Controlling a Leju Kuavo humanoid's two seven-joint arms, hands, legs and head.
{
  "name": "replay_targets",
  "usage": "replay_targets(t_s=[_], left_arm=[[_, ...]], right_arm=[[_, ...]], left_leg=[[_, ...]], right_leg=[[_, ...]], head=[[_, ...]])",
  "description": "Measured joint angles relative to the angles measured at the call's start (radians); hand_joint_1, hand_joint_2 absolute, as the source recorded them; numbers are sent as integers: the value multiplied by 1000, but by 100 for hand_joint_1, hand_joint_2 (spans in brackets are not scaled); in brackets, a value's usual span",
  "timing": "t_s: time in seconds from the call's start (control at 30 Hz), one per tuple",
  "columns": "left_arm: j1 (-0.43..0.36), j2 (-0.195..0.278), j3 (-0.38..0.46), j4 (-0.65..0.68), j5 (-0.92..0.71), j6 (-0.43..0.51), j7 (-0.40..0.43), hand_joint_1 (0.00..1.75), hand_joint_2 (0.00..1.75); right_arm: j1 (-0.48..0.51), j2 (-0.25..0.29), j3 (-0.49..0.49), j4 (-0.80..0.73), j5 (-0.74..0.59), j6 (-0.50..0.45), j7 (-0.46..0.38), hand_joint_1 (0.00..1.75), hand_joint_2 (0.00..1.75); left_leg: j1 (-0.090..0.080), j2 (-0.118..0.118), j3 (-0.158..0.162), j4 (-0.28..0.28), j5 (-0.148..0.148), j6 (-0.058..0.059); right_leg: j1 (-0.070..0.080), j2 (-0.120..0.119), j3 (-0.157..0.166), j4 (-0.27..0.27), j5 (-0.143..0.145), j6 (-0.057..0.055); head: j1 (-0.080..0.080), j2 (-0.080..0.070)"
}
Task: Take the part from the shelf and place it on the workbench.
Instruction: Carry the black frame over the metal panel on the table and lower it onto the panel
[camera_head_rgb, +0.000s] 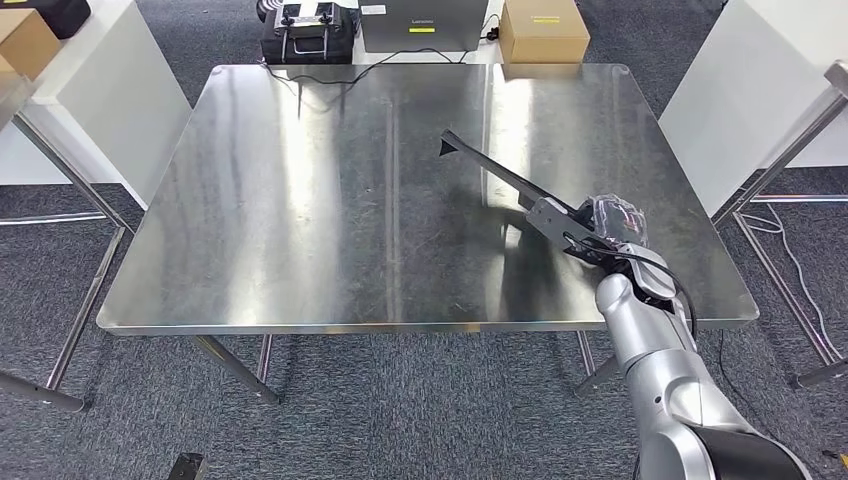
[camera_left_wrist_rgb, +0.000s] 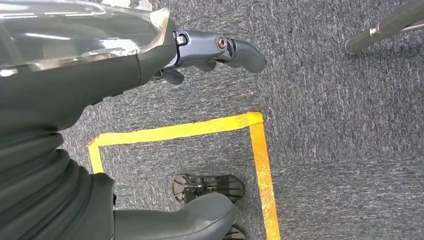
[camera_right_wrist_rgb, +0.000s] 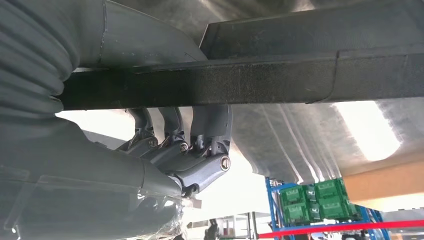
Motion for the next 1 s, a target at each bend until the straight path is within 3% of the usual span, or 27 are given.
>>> replay_targets(t_s=[0.17, 0.3, 0.67, 0.8, 1.0], left_arm=[[-1, 0, 0, 0, -5, -1, 1, 0, 175], [-2, 2, 0, 0, -9, -1, 3, 0, 175], [-4, 5, -1, 0, -22, -13, 11, 0, 175], [-9, -51, -32, -30, -91, -70, -44, 0, 175], [-13, -117, -72, -70, -103, -91, -45, 0, 175]], right_arm=[[1, -5, -15, 17, -2, -9, -2, 175, 175], [1, -8, -25, 25, -3, -10, -4, 0, 0], [5, -15, -49, 51, -5, -10, -11, 0, 0], [5, -27, -62, 64, 14, -17, 36, 0, 0], [5, -43, -82, 80, 23, -22, 42, 0, 0]], left_leg=[[0, 0, 0, 0, 0, 0], [0, -1, 0, 0, 1, 1], [0, 0, 1, 0, 1, 1], [-1, -1, 0, 0, 1, 2], [-2, 0, 0, 1, 1, 2]], right_leg=[[0, 0, 1, 0, 0, 0], [0, 0, 1, 0, 0, 0], [0, 0, 0, 0, 0, 0], [-1, -2, 1, 0, 0, 0], [-1, 0, 1, 0, 1, 2]], head=[[0, 0], [0, 0], [0, 0], [0, 0], [0, 0]])
